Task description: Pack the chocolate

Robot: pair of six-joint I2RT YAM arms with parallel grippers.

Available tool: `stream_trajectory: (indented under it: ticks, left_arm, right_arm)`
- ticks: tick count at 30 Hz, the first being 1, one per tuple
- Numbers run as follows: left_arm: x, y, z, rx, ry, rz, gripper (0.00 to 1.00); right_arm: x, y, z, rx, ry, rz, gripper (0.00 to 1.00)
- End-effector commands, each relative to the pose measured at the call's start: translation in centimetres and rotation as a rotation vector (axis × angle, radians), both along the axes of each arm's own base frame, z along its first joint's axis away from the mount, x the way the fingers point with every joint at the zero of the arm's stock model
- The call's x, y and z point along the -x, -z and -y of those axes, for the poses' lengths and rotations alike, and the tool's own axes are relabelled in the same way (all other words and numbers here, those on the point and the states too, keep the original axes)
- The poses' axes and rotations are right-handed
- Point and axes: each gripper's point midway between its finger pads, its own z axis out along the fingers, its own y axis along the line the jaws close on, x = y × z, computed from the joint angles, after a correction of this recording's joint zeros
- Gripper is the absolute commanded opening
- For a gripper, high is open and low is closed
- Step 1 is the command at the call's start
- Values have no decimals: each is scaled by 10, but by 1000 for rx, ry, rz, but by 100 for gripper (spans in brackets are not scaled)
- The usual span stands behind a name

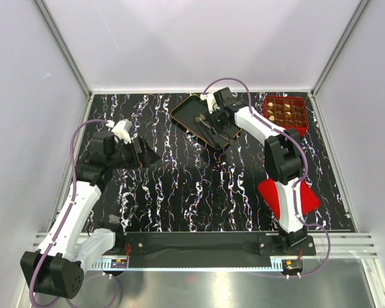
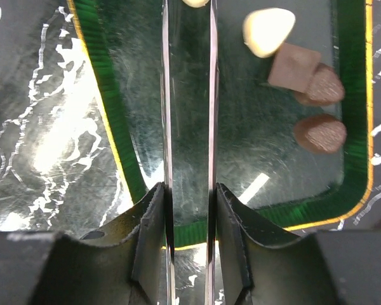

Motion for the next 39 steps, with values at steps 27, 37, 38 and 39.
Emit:
stream_trajectory:
  ticks: [27, 37, 38, 39]
  left_arm:
    - [-5, -13, 0, 2, 11, 70, 99]
    - [-5, -12, 0, -3, 8, 66, 99]
    - [-5, -12, -1, -3, 6, 64, 99]
    - [-6, -11, 0, -3, 6, 61, 99]
  right_arm:
    - [26, -96, 272, 62, 905, 59, 36]
    - [13, -78, 288, 40, 938, 50, 38]
    - [12, -76, 287, 36, 935, 45, 38]
    - [11, -74, 286, 33, 933, 39, 39]
